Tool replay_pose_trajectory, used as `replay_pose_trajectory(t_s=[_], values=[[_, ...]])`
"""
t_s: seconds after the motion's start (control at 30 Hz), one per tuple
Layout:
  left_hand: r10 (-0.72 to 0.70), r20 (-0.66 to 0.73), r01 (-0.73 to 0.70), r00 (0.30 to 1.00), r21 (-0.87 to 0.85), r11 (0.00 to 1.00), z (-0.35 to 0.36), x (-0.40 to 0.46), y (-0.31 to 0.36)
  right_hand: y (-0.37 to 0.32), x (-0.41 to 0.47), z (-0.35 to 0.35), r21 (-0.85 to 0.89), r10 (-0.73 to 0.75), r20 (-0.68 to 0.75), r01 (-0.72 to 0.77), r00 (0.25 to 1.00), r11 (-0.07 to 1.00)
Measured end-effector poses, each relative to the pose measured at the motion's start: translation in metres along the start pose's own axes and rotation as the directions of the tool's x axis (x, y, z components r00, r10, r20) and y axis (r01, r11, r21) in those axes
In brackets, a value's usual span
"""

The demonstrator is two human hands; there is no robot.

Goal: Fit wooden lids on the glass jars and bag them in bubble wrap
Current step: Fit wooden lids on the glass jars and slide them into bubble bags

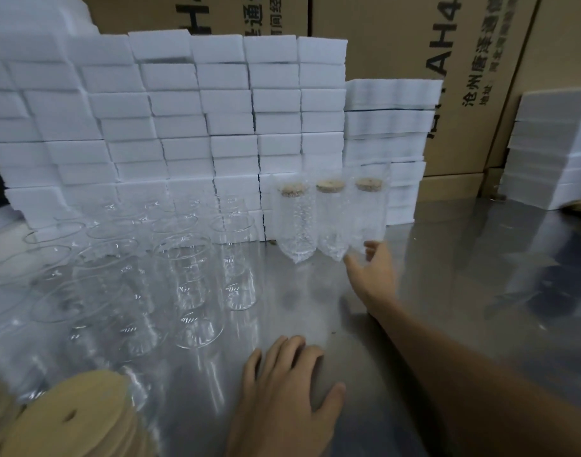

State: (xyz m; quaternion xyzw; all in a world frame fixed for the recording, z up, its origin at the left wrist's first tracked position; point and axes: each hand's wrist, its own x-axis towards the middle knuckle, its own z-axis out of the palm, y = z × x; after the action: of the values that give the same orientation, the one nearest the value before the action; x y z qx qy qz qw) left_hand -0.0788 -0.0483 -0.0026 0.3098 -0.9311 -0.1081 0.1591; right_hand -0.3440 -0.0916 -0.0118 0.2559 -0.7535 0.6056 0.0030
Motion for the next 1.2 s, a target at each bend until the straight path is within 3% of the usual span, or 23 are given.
replay_pose_trajectory(t_s=[0.2, 0.3, 0.37, 0.5, 0.77, 1.03, 1.2], values=[[0.001, -0.102, -0.017, 0.995, -0.151, 0.988, 0.003, 0.001, -0.005, -0.02, -0.071, -0.003, 0.099, -0.006, 0.087, -0.003, 0.996, 0.995], [-0.117, -0.224, 0.032, 0.968, -0.35, 0.936, -0.002, -0.001, -0.003, -0.036, -0.107, -0.008, 0.133, 0.013, 0.167, -0.036, 0.986, 0.991], [-0.252, -0.318, 0.067, 0.914, -0.495, 0.866, -0.006, -0.004, -0.003, -0.048, -0.129, -0.01, 0.165, 0.015, 0.212, -0.051, 0.977, 0.985], [-0.454, -0.447, 0.104, 0.771, -0.615, 0.782, -0.015, -0.015, -0.009, -0.064, -0.168, -0.005, 0.218, -0.006, 0.279, -0.057, 0.96, 0.974], [-0.567, -0.451, 0.21, 0.689, -0.625, 0.752, -0.025, -0.02, -0.026, -0.093, -0.194, 0.042, 0.276, -0.119, 0.441, -0.008, 0.89, 0.961], [-0.645, -0.347, 0.244, 0.681, -0.723, 0.646, -0.027, -0.005, -0.037, -0.101, -0.184, 0.071, 0.322, -0.134, 0.444, -0.018, 0.886, 0.947], [-0.658, -0.34, 0.263, 0.672, -0.72, 0.642, -0.027, -0.001, -0.037, -0.105, -0.18, 0.073, 0.329, -0.139, 0.422, -0.009, 0.896, 0.944]])
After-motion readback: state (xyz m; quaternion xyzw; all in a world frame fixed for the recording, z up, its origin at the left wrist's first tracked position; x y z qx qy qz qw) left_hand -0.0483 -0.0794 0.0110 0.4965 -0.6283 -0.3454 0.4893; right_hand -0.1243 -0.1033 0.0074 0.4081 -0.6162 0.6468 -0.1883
